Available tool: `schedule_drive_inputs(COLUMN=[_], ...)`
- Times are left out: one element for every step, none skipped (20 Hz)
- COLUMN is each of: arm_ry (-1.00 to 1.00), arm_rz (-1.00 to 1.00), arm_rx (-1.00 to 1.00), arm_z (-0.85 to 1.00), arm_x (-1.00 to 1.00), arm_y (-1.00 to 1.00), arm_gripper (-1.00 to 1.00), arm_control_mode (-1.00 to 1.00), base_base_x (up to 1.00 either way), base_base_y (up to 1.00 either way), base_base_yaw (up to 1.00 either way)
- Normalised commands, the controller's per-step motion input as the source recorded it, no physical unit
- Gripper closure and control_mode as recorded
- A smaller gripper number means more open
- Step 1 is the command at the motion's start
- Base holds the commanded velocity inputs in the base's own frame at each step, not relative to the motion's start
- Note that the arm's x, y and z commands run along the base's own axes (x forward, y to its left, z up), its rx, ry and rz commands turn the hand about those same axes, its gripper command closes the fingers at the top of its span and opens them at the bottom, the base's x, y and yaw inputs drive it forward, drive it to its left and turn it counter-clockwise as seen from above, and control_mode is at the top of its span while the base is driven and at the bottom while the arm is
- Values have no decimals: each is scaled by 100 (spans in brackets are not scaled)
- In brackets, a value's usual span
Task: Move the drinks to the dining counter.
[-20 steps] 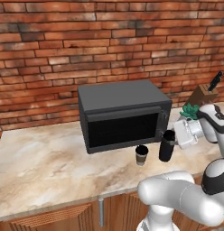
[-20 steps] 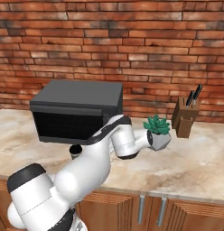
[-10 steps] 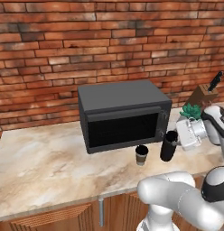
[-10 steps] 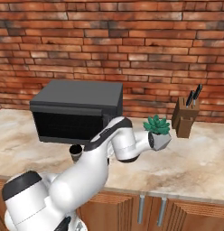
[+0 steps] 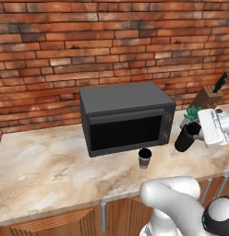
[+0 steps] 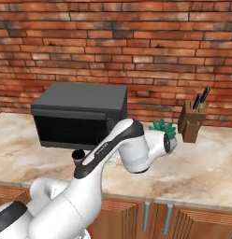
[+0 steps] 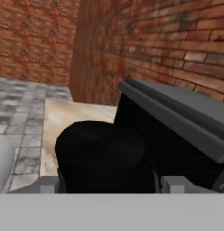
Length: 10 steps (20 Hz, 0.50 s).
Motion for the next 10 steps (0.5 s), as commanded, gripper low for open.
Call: schedule_drive_inputs(arm_ry=[-27,-25,-24,-22,-21,-21,-22,-22,-23,-22], arm_rz=[0,0,0,0,0,0,0,1,3,6], arm_rx=[0,0,0,0,0,0,0,-1,-2,-4], arm_z=[100,100,100,82,67,59,42,26,14,3], arm_x=[-87,-94,-95,-89,-90,-92,-100,-100,-100,-99], arm_y=[-19,-9,-1,0,0,0,0,0,4,17], arm_gripper=[100,100,100,100,100,100,100,100,100,100], arm_control_mode=[-100,-100,-100,-100,-100,-100,-100,-100,-100,-100], base_base_x=[0,0,0,0,0,0,0,0,0,0], base_base_y=[0,0,0,0,0,0,0,0,0,0], base_base_yaw=[0,0,0,0,0,0,0,0,0,0])
